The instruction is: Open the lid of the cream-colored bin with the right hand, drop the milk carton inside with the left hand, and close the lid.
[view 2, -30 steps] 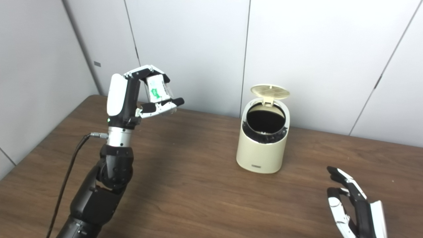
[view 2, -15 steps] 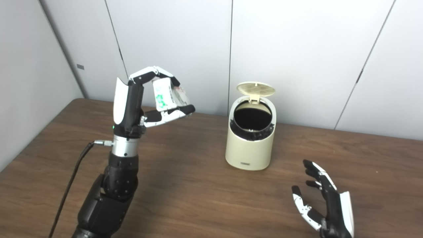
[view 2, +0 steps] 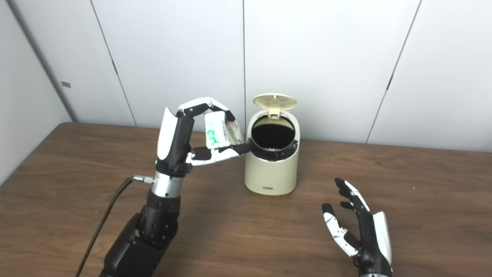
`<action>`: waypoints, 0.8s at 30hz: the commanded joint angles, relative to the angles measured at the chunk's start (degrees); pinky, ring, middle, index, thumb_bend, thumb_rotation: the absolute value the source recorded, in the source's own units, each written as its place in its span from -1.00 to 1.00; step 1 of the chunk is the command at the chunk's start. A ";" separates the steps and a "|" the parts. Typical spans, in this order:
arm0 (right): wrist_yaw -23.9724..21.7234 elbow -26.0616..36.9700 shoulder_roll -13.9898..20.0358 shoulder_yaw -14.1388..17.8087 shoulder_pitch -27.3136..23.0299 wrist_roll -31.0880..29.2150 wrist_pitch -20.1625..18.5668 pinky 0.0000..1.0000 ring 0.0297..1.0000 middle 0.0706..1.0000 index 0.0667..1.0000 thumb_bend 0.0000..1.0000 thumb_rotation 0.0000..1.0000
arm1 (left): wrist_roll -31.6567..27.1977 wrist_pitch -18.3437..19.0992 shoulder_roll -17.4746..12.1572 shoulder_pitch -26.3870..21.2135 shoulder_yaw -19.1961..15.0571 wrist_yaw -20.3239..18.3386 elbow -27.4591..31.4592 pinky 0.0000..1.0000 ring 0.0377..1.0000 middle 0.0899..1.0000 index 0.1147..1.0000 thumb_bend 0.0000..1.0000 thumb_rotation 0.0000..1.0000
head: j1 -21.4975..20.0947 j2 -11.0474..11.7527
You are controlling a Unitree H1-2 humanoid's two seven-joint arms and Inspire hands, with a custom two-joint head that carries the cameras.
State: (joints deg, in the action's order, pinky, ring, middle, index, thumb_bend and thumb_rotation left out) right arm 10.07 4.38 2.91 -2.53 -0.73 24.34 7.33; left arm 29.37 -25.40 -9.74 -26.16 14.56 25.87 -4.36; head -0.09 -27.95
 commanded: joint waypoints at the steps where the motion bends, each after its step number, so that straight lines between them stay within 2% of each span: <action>1: 1.54 -1.81 -0.83 -0.74 -0.36 1.13 2.17 0.46 0.65 0.66 0.64 -0.75 0.14 | 0.42 -1.51 -0.76 -4.18 1.13 3.07 0.14 0.04 -0.04 -0.14 -0.23 0.01 -1.00 | -0.95 0.37; 5: 2.75 -2.50 -1.43 -1.16 -0.47 1.15 2.13 0.48 0.65 0.66 0.63 -0.74 0.16 | 0.34 -1.52 -2.03 -5.61 4.85 6.32 -2.86 0.08 -0.03 -0.17 -0.22 0.01 -1.00 | -1.80 0.75; 8: 3.62 -3.58 -1.77 -1.75 -0.59 1.05 3.44 0.48 0.65 0.66 0.63 -0.75 0.07 | 0.30 -1.52 -3.08 -6.91 7.86 8.96 -5.28 0.07 -0.03 -0.17 -0.22 0.01 -1.00 | -3.20 1.20; 12: 4.15 -3.03 -2.19 -3.01 -0.21 2.08 2.27 0.51 0.67 0.68 0.64 -0.75 0.05 | 0.70 -1.52 -5.16 -9.35 13.44 14.04 -8.73 0.05 -0.03 -0.17 -0.22 0.01 -1.00 | -4.68 1.66; 20: 5.86 -4.08 -2.56 -4.27 -0.27 3.01 2.99 0.52 0.68 0.68 0.64 -0.73 0.06 | 11.83 -1.52 -8.12 -17.24 23.74 26.88 -16.86 0.05 -0.02 -0.18 -0.21 0.01 -1.00 | -6.12 2.02; 24: 6.70 -4.53 -2.51 -4.83 -0.41 3.24 3.23 0.52 0.68 0.68 0.63 -0.74 0.06 | 14.12 -1.52 -8.37 -20.70 27.65 30.69 -20.82 0.04 -0.02 -0.19 -0.20 0.01 -1.00 | -6.25 1.96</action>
State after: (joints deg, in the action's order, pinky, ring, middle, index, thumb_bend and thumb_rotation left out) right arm 15.59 2.90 2.27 -6.47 -2.03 27.18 7.99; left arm 42.73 -26.07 -17.84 -43.00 42.21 53.53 -25.28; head -6.33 -25.93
